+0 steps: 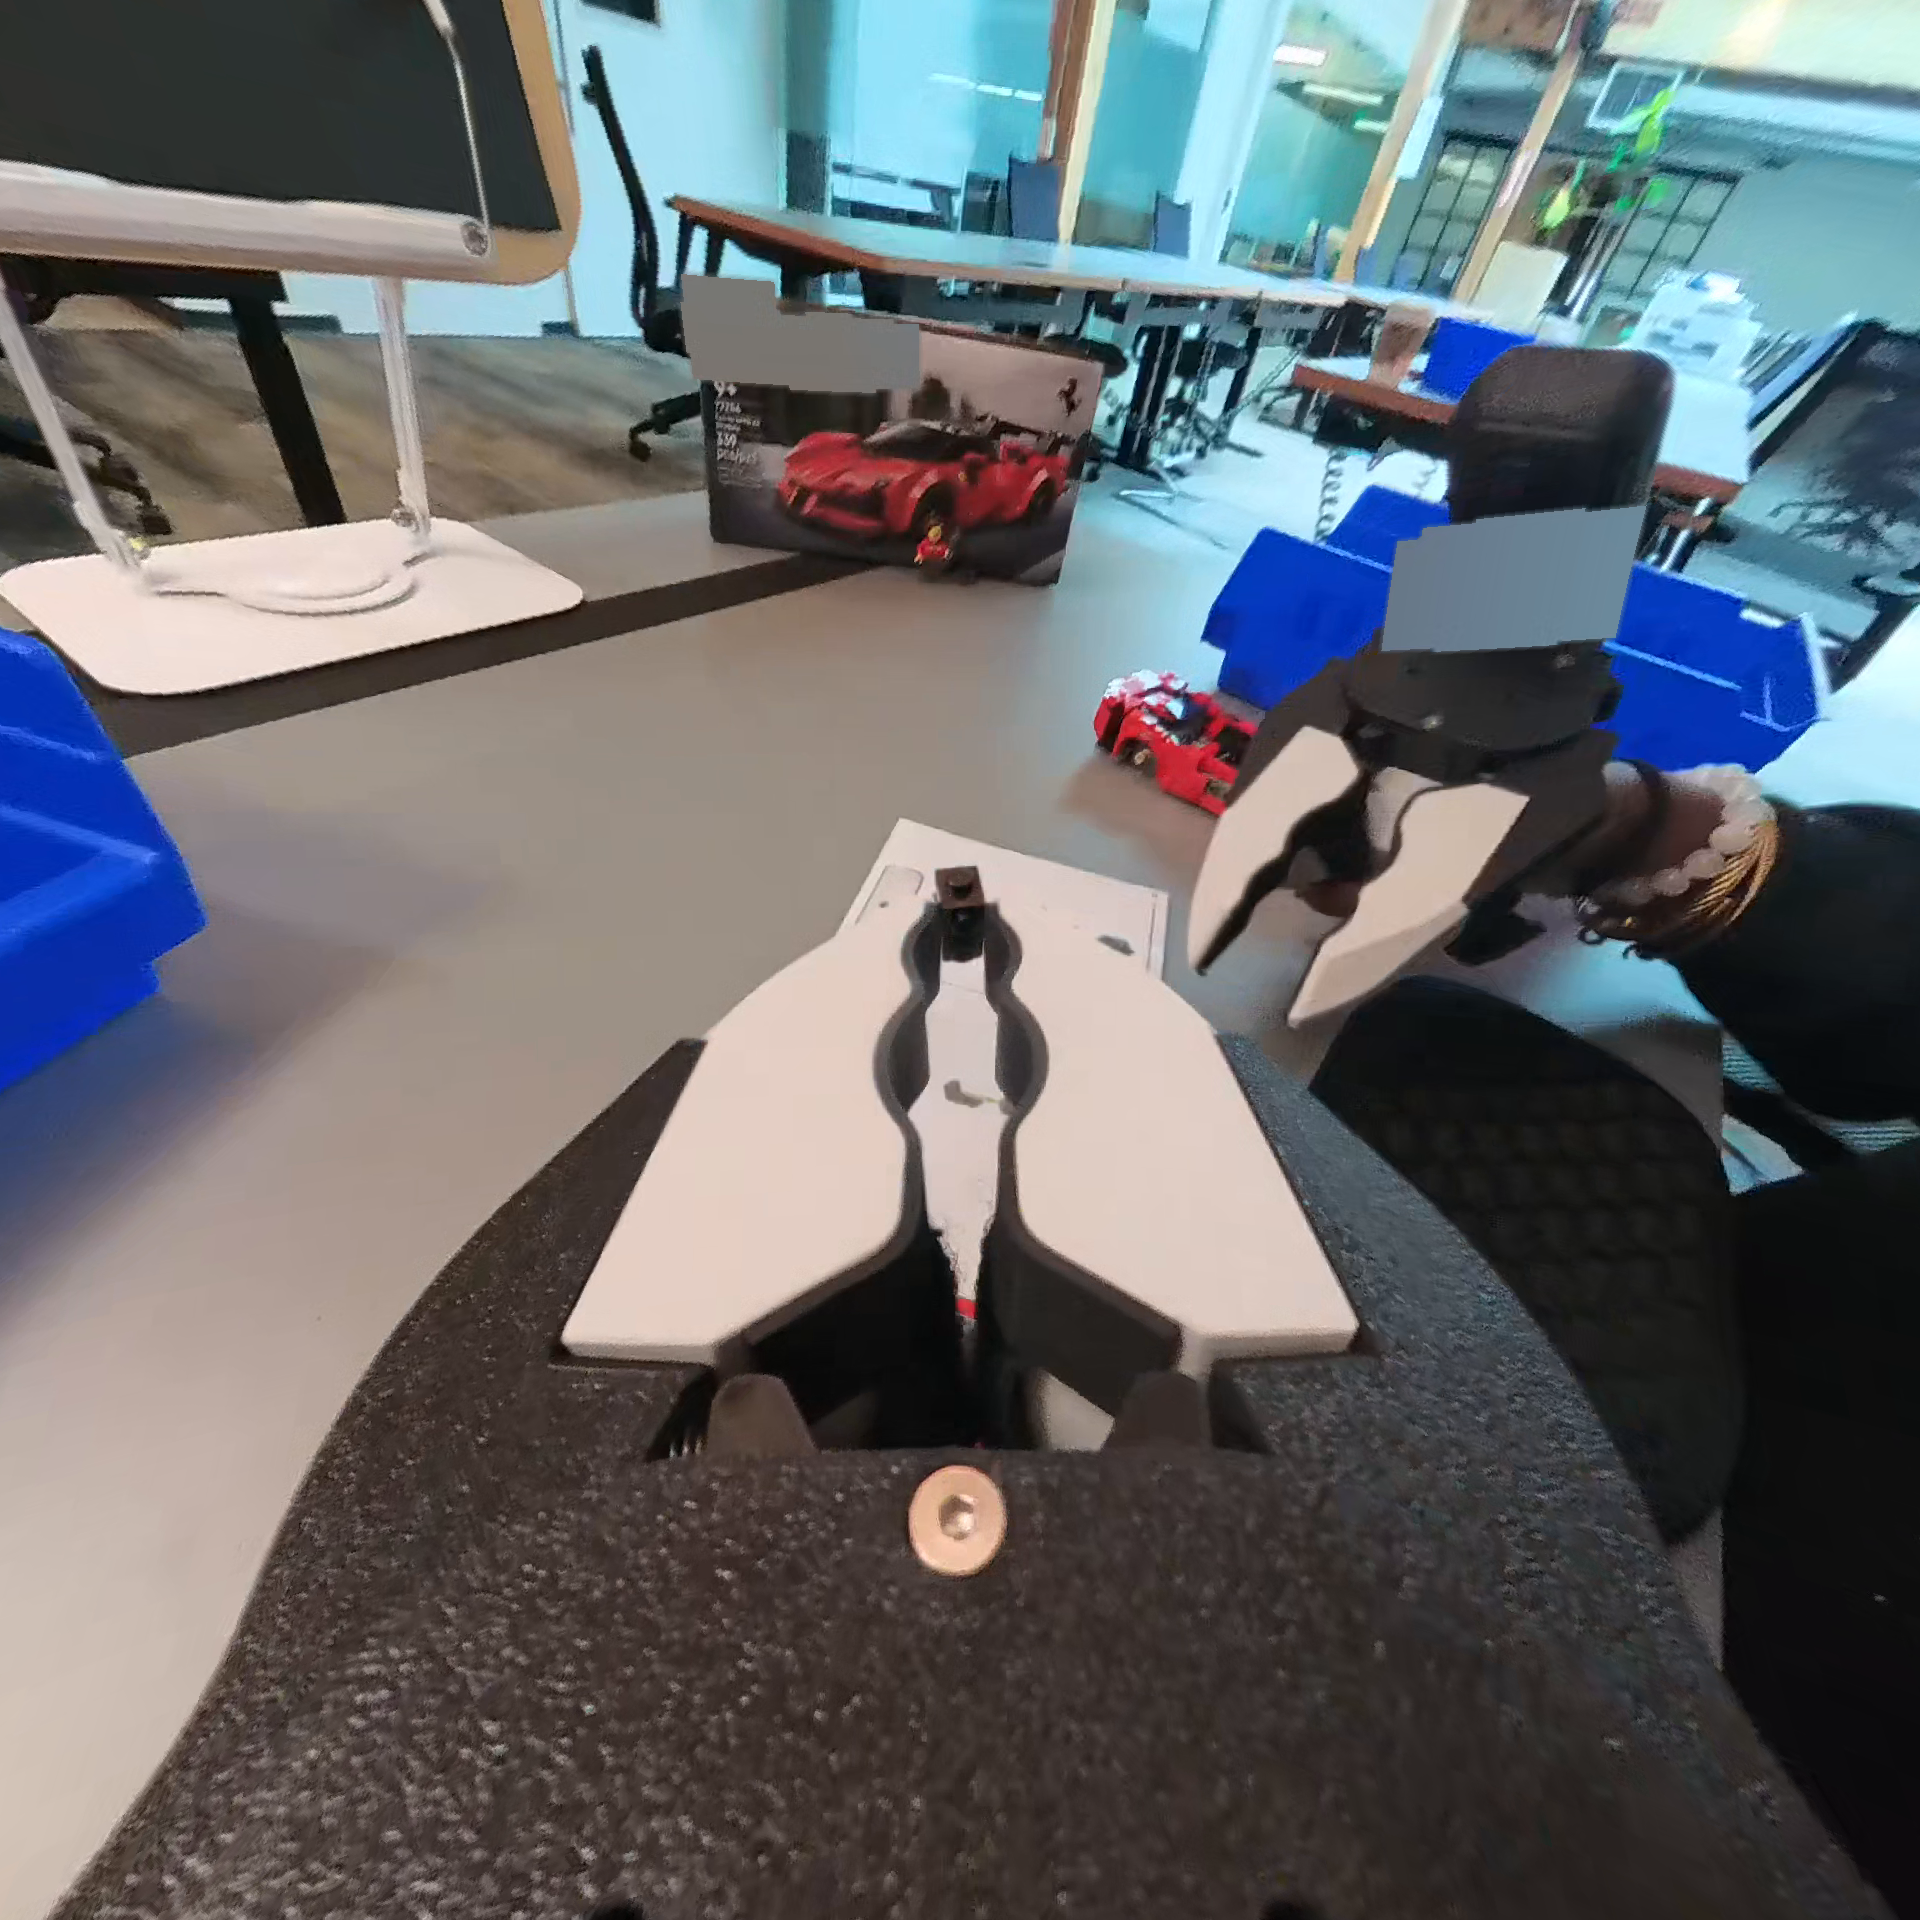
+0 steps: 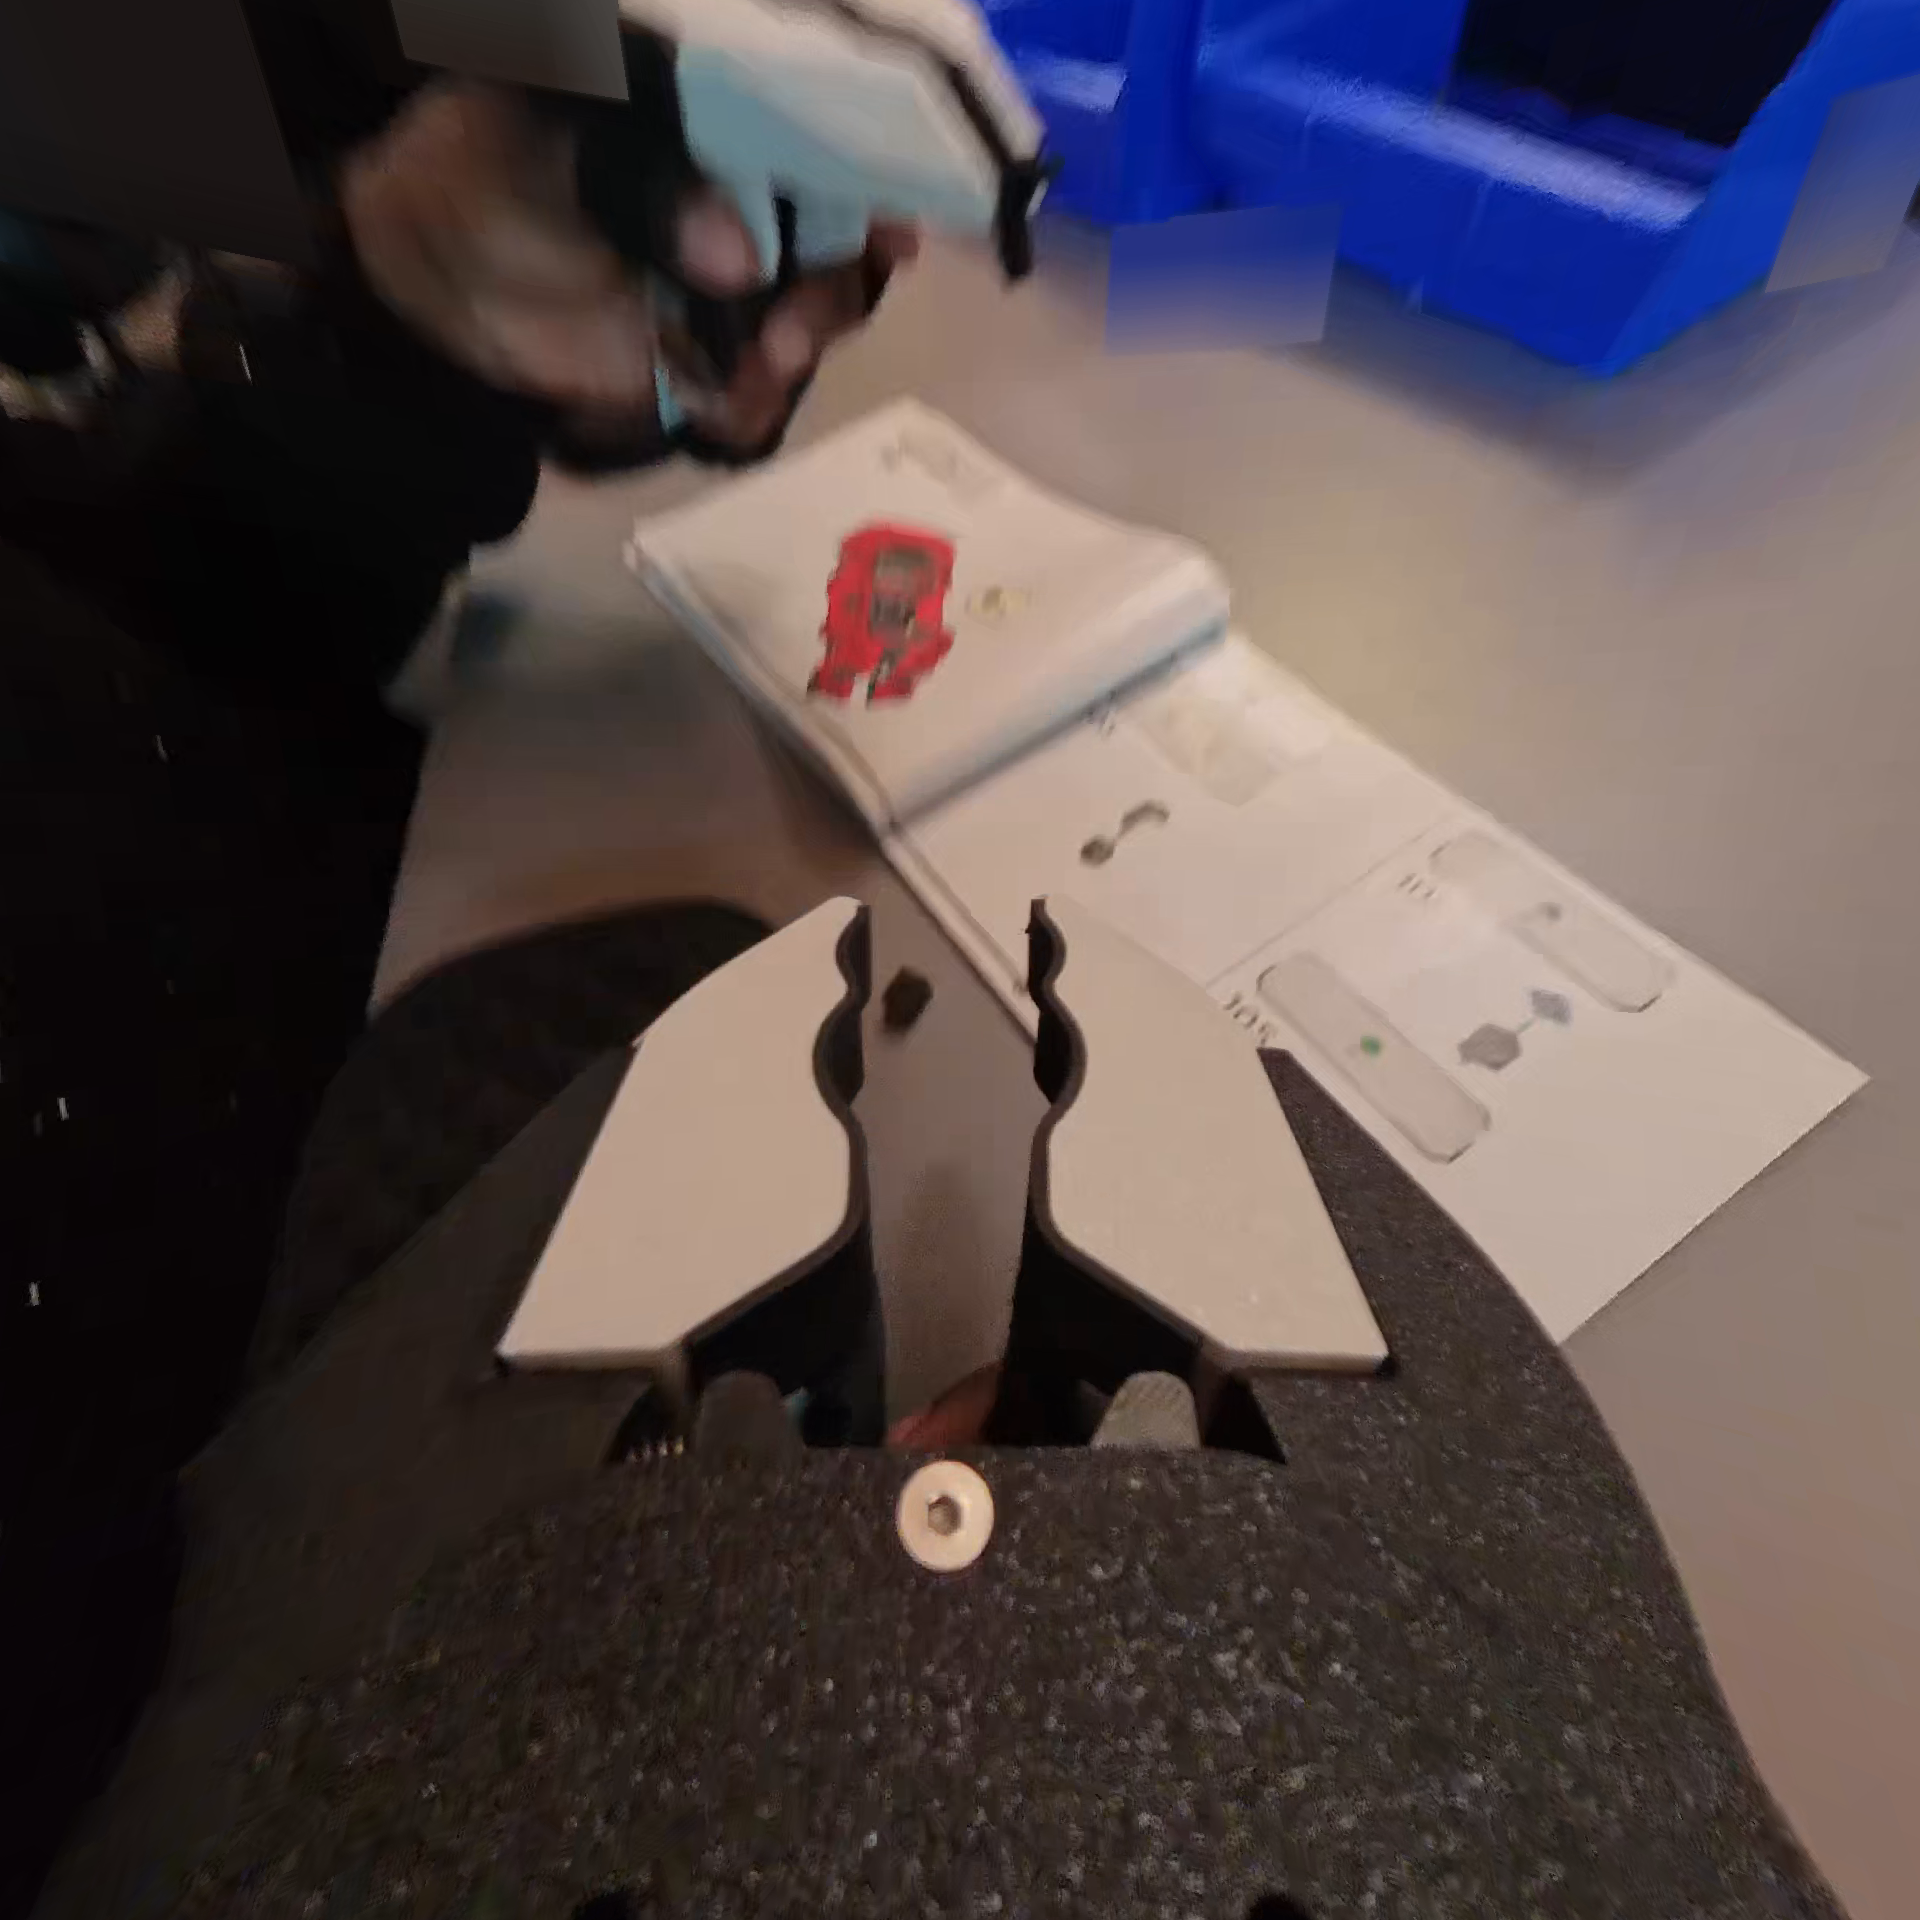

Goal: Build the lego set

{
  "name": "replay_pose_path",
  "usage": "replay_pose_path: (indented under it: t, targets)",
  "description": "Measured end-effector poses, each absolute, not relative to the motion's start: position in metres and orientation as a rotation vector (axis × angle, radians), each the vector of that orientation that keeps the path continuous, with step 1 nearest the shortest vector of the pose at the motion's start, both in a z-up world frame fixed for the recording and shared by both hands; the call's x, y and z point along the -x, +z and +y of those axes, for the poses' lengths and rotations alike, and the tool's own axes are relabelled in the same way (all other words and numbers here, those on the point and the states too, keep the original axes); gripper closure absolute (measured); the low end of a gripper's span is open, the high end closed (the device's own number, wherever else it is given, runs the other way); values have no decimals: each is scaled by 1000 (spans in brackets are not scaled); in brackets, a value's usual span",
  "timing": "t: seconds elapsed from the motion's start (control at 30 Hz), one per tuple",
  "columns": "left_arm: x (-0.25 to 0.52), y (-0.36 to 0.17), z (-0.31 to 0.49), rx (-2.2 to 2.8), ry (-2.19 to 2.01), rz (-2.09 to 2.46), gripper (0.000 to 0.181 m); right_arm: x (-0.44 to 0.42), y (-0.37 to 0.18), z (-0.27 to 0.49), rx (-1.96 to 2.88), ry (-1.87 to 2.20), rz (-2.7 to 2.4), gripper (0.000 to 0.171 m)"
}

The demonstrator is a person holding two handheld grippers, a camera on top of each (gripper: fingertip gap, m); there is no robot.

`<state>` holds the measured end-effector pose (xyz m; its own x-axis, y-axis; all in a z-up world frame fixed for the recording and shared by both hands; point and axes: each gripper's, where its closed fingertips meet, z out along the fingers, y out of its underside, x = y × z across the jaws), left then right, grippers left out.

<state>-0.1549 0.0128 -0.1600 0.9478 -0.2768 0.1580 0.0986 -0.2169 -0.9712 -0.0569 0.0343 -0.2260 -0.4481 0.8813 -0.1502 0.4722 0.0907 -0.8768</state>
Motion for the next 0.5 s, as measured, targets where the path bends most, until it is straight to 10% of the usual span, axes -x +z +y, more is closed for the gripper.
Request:
replay_pose_path:
  t: [0.2, 0.5]
  targets:
    - [142, -166, 12, 1770, -359, 160, 174, 44, -258, 22, 1340, 1233, -2246, 168]
    - [131, -172, 11, 1773, -395, 189, 174, 42, -276, 16, 1172, 1092, -2425, 162]
